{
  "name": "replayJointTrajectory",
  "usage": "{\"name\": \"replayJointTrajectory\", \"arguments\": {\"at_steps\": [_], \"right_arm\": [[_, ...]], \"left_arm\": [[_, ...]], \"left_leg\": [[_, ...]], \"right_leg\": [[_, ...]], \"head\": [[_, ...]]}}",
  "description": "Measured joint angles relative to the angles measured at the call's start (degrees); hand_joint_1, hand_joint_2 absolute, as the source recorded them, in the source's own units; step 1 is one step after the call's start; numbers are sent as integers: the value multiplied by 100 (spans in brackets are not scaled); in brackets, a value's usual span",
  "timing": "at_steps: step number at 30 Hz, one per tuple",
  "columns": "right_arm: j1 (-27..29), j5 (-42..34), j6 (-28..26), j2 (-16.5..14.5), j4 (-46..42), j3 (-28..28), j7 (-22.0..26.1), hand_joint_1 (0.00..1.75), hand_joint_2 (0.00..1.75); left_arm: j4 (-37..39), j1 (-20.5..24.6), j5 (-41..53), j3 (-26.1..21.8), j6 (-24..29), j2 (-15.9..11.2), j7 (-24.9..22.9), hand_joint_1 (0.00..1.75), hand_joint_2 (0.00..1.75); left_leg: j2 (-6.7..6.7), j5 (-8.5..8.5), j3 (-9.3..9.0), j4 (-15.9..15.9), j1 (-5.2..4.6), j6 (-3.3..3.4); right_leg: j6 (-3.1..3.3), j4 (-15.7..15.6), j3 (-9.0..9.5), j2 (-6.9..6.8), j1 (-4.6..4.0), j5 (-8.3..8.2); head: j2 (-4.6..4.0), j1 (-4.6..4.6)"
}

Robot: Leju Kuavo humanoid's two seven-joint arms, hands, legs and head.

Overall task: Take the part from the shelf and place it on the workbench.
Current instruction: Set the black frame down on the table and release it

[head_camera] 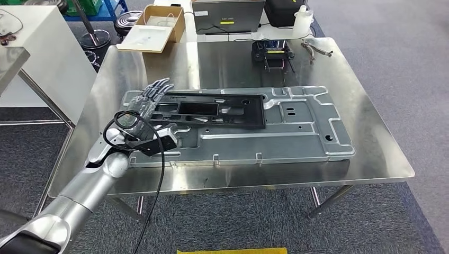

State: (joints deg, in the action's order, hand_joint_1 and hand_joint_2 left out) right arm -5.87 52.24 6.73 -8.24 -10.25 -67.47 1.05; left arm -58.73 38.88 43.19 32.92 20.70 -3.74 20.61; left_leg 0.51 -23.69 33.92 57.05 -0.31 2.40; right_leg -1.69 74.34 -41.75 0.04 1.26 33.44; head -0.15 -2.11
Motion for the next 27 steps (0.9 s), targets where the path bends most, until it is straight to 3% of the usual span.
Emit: {"name": "replayJointTrajectory", "arguments": {"at_steps": [1, 3, 5, 7, 9, 10, 11, 13, 14, 15, 16, 17, 19, 21, 22, 24, 25, 26, 27], "right_arm": [[-1, 0, -5, 0, 0, 0, 0, 0, 0], [-7, -3, -15, 1, -1, 0, 0, 0, 0], [-18, -7, -19, 3, -1, 0, 0, 0, 0], [-23, -11, -26, 3, -1, 0, 0, 0, 0], [-24, -15, -27, 0, 2, 0, -1, 0, 0], [-30, -15, -21, 2, 2, 0, -2, 0, 0], [-34, -15, -10, 4, 2, 0, -2, 0, 0], [-39, -15, 6, 10, 0, -1, -2, 0, 0], [-36, -15, 9, 11, 0, -1, -2, 0, 0], [-34, -15, 9, 11, 0, -2, -2, 0, 0], [-34, -15, 10, 11, 0, -2, -2, 0, 0], [-34, -15, 11, 11, 0, -2, -2, 0, 0], [-38, -16, 14, 11, 0, -1, -2, 0, 0], [-42, -17, 19, 11, 0, -1, -1, 0, 0], [-43, -17, 22, 11, 0, -1, -1, 0, 0], [-37, -17, 26, 14, 0, -1, 0, 0, 0], [-34, -17, 26, 20, 0, -1, 0, 0, 0], [-31, -17, 24, 27, 0, -2, 0, 0, 0], [-29, -17, 21, 33, 0, -2, 0, 0, 0]], "left_arm": [[0, -8, 0, 0, 0, 0, 0, 0, 0], [0, -14, 0, 0, 0, 0, 0, 0, 0], [-3, -15, 1, 0, 0, -2, 0, 0, 0], [-7, -17, 4, 1, 0, -3, 3, 0, 0], [-7, -25, 25, 2, 1, -5, 0, 0, 0], [-7, -30, 39, 2, 2, -8, -7, 0, 0], [-7, -33, 52, 2, 4, -11, -17, 0, 0], [-7, -40, 62, 2, 6, -16, -32, 0, 0], [-7, -49, 63, 2, 7, -17, -35, 0, 0], [-7, -60, 63, 2, 6, -17, -35, 0, 0], [-7, -71, 64, 2, 4, -17, -35, 0, 0], [-7, -77, 67, 3, 2, -16, -35, 0, 0], [-13, -76, 88, 5, -4, -10, -29, 0, 0], [-34, -77, 125, 13, -4, 2, -15, 0, 0], [-46, -80, 145, 20, -4, 7, -8, 0, 0], [-57, -91, 169, 39, -4, 21, 1, 0, 0], [-59, -92, 176, 51, -5, 30, 3, 0, 0], [-60, -94, 180, 62, -5, 41, 5, 0, 0], [-61, -97, 181, 72, -6, 51, 7, 0, 0]], "left_leg": [[1, 48, 88, 23, 0, -13], [3, 124, 249, 94, 3, -51], [5, 182, 371, 178, -8, -107], [7, 253, 422, 209, -13, -170], [-8, 301, 451, 205, -9, -235], [-18, 205, 494, 266, -4, -271], [-29, -6, 558, 436, 7, -309], [-32, -602, 717, 1077, 48, -379], [-31, -811, 768, 1438, 67, -407], [-31, -885, 769, 1696, 81, -428], [-31, -831, 692, 1792, 93, -442], [-31, -689, 520, 1687, 103, -447], [-34, -499, -75, 976, 108, -431], [-47, -576, -564, 248, 83, -369], [-54, -635, -654, 72, 64, -331], [-44, -551, -600, 14, 56, -233], [-29, -481, -557, -7, 62, -174], [-14, -394, -495, -31, 70, -106], [-2, -307, -418, -46, 76, -56]], "right_leg": [[-11, 10, 95, -1, 4, -88], [-4, -520, 562, -3, 9, -349], [47, -1220, 1036, -1, -14, -365], [115, -1495, 1169, 4, -48, -310], [194, -1515, 1098, -7, -33, -409], [242, -1530, 1044, -16, -18, -478], [280, -1546, 974, -26, -1, -555], [320, -1547, 808, -33, 3, -698], [320, -1543, 720, -33, 2, -766], [314, -1539, 633, -34, 2, -832], [303, -1534, 544, -34, 5, -899], [288, -1529, 461, -33, 10, -963], [238, -1519, 323, -29, 15, -1087], [165, -1526, 265, -26, 12, -1202], [123, -1546, 261, -26, 12, -1260], [38, -1597, 257, -19, 19, -1355], [12, -1561, 221, -13, 21, -1283], [-1, -1432, 163, -7, 21, -1094], [-1, -1183, 84, -4, 26, -797]], "head": [[0, 1], [0, 0], [0, -1], [0, -1], [0, 0], [0, 0], [0, -1], [0, -1], [0, -1], [0, -1], [0, -2], [0, -1], [0, -2], [0, 1], [0, 3], [0, 7], [0, 8], [0, 8], [0, 9]]}}
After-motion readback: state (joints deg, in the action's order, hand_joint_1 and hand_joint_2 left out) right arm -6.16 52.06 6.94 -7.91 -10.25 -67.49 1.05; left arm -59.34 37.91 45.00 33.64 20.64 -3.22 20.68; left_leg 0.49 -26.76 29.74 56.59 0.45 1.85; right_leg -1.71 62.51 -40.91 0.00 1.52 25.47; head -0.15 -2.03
